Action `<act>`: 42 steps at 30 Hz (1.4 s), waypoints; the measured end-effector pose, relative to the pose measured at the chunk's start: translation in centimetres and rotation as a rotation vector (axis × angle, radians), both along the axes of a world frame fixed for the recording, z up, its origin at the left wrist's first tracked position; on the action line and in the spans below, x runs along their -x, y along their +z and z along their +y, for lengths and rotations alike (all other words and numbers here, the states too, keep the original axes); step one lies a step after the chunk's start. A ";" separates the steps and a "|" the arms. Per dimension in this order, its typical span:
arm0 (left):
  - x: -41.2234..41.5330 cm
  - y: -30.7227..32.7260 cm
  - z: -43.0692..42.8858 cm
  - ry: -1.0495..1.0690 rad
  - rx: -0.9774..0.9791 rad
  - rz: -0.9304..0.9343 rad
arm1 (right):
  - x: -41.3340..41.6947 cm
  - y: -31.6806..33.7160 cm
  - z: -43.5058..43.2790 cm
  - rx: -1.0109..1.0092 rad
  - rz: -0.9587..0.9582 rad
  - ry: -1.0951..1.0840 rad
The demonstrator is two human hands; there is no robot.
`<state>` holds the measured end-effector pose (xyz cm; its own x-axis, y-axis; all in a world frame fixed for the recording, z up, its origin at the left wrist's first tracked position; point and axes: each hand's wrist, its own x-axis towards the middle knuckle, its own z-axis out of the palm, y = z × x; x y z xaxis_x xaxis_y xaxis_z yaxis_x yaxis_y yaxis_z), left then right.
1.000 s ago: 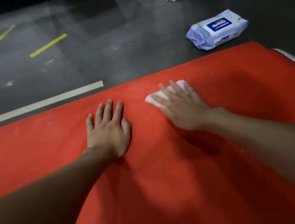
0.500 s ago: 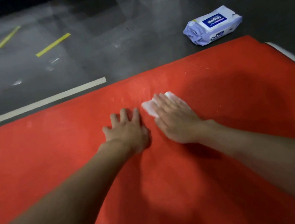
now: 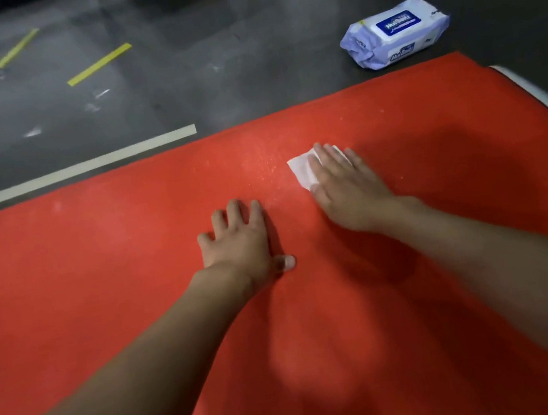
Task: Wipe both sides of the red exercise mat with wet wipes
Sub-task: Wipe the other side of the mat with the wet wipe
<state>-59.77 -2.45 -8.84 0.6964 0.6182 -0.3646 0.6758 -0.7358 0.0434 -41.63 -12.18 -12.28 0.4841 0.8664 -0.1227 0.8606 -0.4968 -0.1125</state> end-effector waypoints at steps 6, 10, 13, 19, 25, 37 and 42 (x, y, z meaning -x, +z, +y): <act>-0.3 1.1 -0.8 -0.027 0.024 -0.030 | 3.0 -0.8 -1.9 -0.075 -0.013 0.286; 0.4 1.0 -1.8 -0.072 0.195 0.156 | 0.8 0.3 -1.7 -0.012 0.009 -0.049; 0.6 0.8 -2.7 -0.083 0.156 0.167 | 5.9 -0.3 -2.1 -0.122 0.010 0.069; 2.3 1.0 -4.3 -0.113 0.001 -0.033 | 1.8 0.9 -3.9 -0.021 -0.034 0.085; 2.4 1.3 -4.8 -0.116 0.107 0.001 | 6.0 -0.2 -5.1 -0.001 -0.039 0.288; 3.6 1.2 -5.7 -0.121 0.178 0.096 | 4.8 -0.2 -8.2 -0.068 -0.017 0.246; 3.7 1.1 -6.8 -0.100 0.193 0.111 | 6.1 -0.5 -6.9 -0.008 -0.063 -0.081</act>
<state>-63.43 -9.20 -7.75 0.6996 0.4599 -0.5469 0.6086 -0.7845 0.1188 -47.77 -19.10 -12.76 0.5587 0.8252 -0.0832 0.8234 -0.5639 -0.0635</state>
